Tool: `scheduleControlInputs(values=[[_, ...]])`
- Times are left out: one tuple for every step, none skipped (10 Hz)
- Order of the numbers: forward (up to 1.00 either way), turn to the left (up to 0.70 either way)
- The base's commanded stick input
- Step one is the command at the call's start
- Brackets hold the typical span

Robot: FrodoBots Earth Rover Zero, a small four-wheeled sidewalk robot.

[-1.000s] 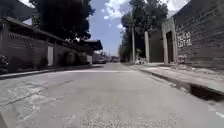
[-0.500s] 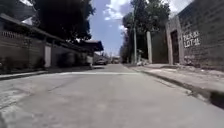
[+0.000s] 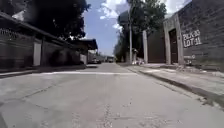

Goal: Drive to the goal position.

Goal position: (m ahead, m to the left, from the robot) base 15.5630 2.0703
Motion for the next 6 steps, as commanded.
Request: scheduleControlInputs(values=[[1.00, 0.00], [1.00, 0.00], [1.00, 0.00], [1.00, 0.00], [1.00, 0.00], [1.00, 0.00]])
